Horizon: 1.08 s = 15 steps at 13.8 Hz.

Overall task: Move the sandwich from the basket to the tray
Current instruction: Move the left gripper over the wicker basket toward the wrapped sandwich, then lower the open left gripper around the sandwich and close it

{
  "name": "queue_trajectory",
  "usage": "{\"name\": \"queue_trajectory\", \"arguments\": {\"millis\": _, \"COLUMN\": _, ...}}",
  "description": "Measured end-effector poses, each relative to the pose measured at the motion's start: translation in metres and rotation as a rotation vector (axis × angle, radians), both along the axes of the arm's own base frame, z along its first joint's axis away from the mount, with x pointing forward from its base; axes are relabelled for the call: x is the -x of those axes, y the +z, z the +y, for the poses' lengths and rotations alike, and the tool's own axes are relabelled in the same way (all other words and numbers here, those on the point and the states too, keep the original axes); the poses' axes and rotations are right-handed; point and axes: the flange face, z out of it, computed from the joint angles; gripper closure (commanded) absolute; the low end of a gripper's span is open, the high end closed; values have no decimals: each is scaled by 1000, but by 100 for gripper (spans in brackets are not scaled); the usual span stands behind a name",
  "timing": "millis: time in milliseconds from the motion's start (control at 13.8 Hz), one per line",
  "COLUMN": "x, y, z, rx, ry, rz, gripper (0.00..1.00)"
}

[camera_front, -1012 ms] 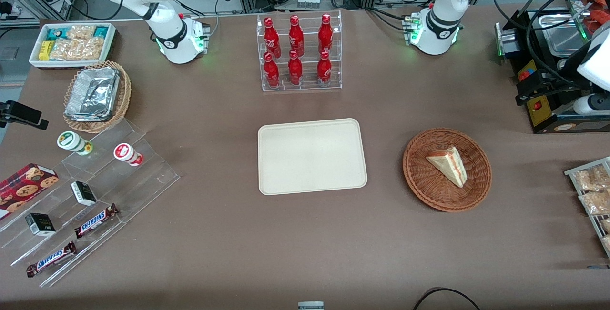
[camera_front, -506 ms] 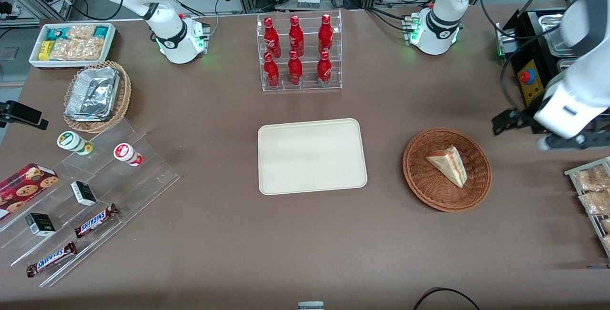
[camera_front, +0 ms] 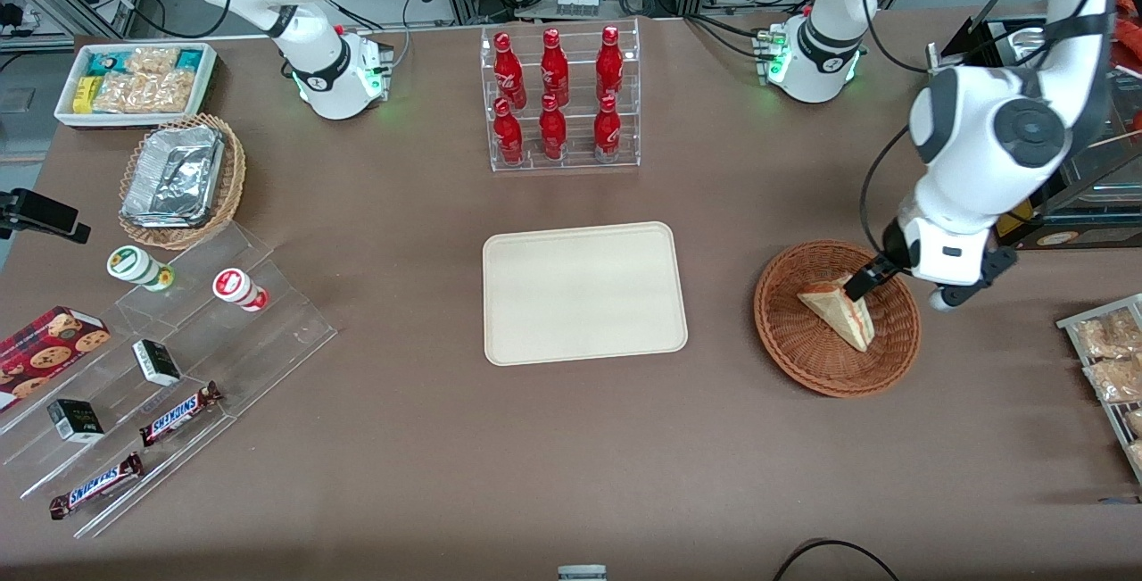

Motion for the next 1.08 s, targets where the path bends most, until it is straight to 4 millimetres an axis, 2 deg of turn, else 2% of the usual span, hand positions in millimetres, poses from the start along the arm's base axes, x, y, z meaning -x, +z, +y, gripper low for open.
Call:
{"name": "queue_trajectory", "arguments": {"millis": 361, "x": 16, "y": -42, "z": 6, "rx": 6, "ry": 61, "rz": 13, "gripper": 0}}
{"name": "queue_trajectory", "arguments": {"millis": 795, "x": 13, "y": -113, "z": 10, "rx": -3, "ry": 45, "rz": 28, "gripper": 0}}
{"name": "queue_trajectory", "arguments": {"millis": 867, "x": 12, "y": -124, "z": 10, "rx": -7, "ry": 39, "rz": 30, "gripper": 19}}
{"name": "queue_trajectory", "arguments": {"millis": 940, "x": 12, "y": -134, "z": 11, "rx": -7, "ry": 39, "rz": 35, "gripper": 70}}
{"name": "queue_trajectory", "arguments": {"millis": 1012, "x": 12, "y": -142, "z": 12, "rx": -6, "ry": 41, "rz": 40, "gripper": 100}}
{"name": "queue_trajectory", "arguments": {"millis": 1084, "x": 11, "y": -146, "z": 13, "rx": -7, "ry": 41, "rz": 41, "gripper": 100}}
